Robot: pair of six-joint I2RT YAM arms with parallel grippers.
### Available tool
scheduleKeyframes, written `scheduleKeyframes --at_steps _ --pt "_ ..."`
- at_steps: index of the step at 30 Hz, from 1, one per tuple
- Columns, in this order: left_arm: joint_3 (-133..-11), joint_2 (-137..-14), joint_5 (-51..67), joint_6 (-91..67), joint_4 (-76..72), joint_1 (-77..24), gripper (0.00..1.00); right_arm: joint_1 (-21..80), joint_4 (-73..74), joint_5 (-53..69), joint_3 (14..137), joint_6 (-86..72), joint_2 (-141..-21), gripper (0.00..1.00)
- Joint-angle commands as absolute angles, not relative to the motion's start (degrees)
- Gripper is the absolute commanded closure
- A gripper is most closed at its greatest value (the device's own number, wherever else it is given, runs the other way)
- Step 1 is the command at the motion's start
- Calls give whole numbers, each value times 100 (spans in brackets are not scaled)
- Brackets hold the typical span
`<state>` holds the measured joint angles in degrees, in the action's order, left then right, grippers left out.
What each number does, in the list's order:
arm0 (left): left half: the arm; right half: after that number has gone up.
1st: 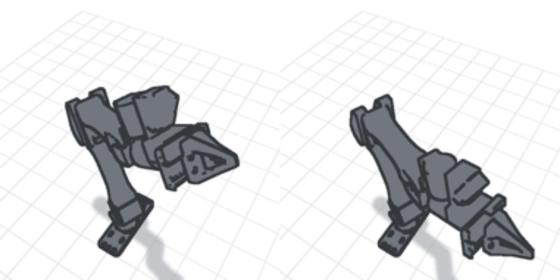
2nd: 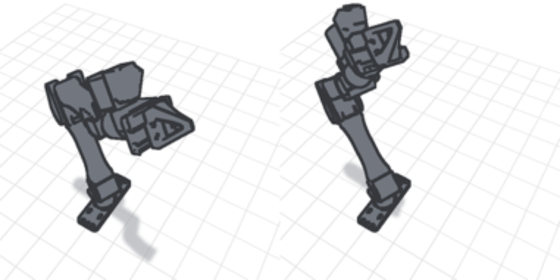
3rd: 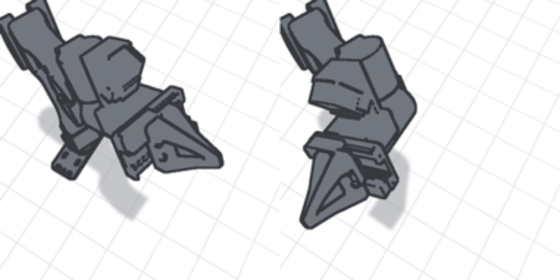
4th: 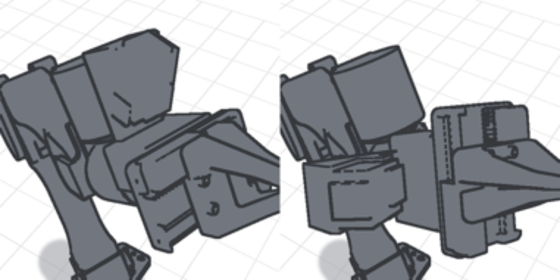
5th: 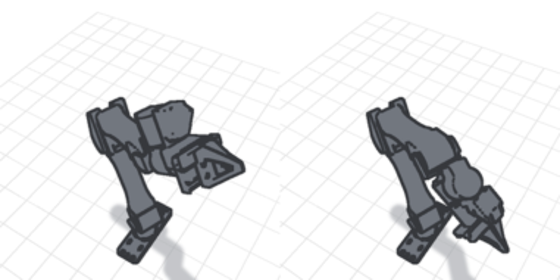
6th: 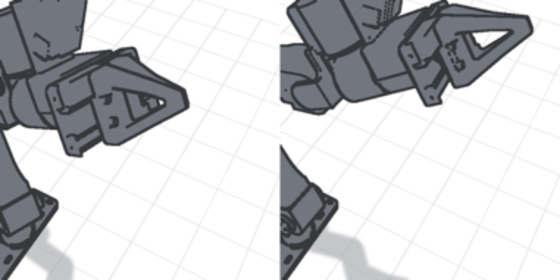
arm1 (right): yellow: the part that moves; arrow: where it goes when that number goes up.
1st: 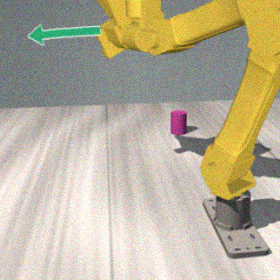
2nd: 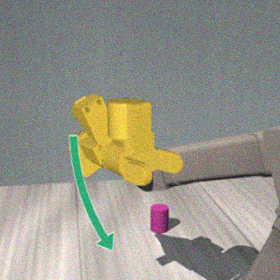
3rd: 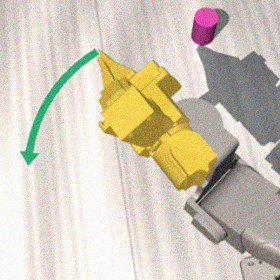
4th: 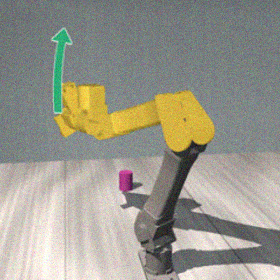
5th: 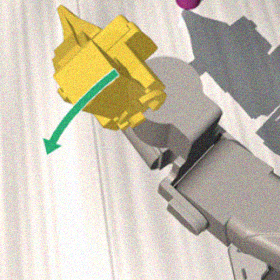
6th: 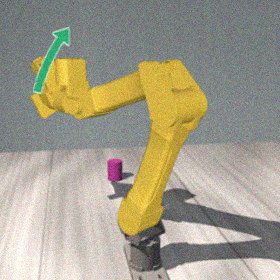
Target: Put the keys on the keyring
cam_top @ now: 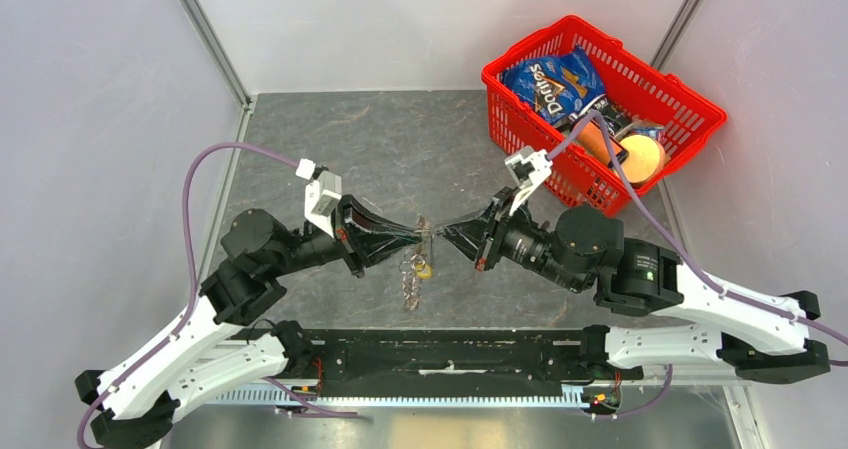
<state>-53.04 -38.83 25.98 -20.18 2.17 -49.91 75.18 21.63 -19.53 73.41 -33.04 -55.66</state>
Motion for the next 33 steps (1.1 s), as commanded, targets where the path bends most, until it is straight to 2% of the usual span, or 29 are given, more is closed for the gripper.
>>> scheduleKeyframes --at_steps 1,12,15,17,25,33 --pt "-5445 -3577 2663 -2222 -756 -4975 98 7479 2505 -2513 7192 -3172 -5229 100" --pt "-5475 -3666 2725 -2285 -861 -4977 98 7477 2349 -2381 7084 -3066 -5011 99" --pt "-5462 -3666 2725 -2285 -856 -4976 98 7479 2260 -2124 7217 -2911 -4999 73" --pt "-5458 -3678 2724 -2272 -831 -4979 98 7478 2289 -1853 7450 -2746 -5057 62" --pt "-5431 -3617 2837 -2382 -850 -4979 98 7475 2785 -918 8534 -1985 -5671 49" --pt "-5344 -3550 3035 -2616 -993 -4975 98 7471 3141 226 9230 -1538 -6232 42"
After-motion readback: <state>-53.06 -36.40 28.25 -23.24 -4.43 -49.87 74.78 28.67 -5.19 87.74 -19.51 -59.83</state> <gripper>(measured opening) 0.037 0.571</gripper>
